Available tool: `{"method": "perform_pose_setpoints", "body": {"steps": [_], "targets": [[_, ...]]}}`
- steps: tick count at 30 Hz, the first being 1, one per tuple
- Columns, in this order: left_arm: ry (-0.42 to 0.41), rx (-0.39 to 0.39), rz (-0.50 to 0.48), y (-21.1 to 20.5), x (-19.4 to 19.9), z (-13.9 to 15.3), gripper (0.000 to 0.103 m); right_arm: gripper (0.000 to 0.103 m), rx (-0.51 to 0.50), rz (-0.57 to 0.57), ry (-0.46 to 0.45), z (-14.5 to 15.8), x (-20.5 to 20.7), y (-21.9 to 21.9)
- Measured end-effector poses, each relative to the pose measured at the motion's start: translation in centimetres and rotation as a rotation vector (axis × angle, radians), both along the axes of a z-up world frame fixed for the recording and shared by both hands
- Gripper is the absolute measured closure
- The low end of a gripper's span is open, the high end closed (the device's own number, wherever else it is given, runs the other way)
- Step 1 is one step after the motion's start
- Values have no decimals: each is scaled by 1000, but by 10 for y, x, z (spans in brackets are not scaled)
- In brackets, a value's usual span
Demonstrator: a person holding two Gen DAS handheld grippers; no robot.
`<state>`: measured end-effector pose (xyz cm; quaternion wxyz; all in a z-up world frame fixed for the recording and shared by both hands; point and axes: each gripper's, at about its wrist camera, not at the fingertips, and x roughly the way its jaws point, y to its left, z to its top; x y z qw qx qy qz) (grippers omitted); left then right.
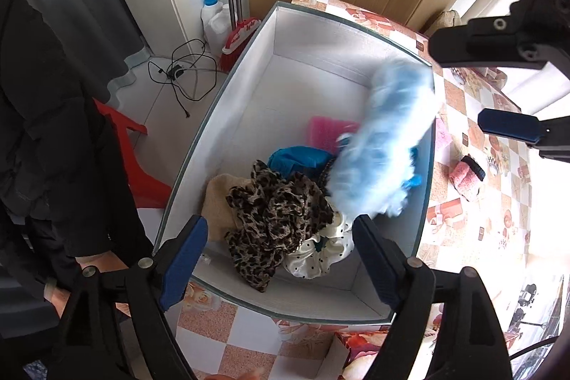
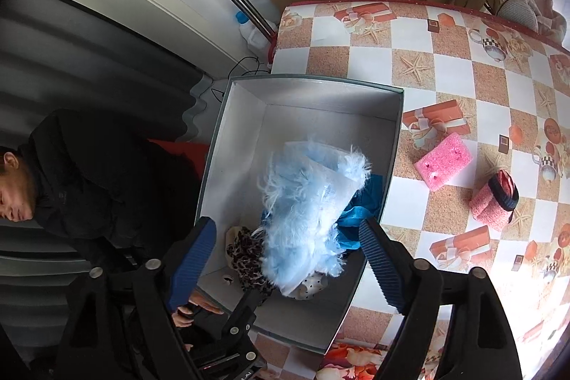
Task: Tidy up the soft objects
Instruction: 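Open both tools to drop the leopard scrunchie and fluffy cloth into the box, then grasp the red-striped knit hat with the right tool while the left tool reaches the pink sponge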
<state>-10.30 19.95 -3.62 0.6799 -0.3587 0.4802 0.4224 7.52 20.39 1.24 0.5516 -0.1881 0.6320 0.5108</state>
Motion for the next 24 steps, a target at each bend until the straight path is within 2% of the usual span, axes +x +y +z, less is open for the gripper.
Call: {"method": "perform_pose_setpoints", "body": {"steps": [3,6,11,15,17,20,24], "targets": [[-26,-6,-8,-1,2,3,12,12,-27,-44,29,3,20,-18],[-63,20,-40,-8,11,16,12,12,-58,-78,97,8,41,-51],[-87,54,-196,-29,60,39,12,12,-172,-111,182,12,74,-125],[-79,63,-322,-49,107,45,12,12,-260,-152,231,17,104,-185],[-67,51,-345,-57,124,41,12,12,-307,-157,216,21,120,-209],[-25,49,-370,-69,145,31,12,12,-366,-126,142,26,143,-228],[3,51,-391,-81,165,22,12,12,-338,-81,-37,18,176,-217]]}}
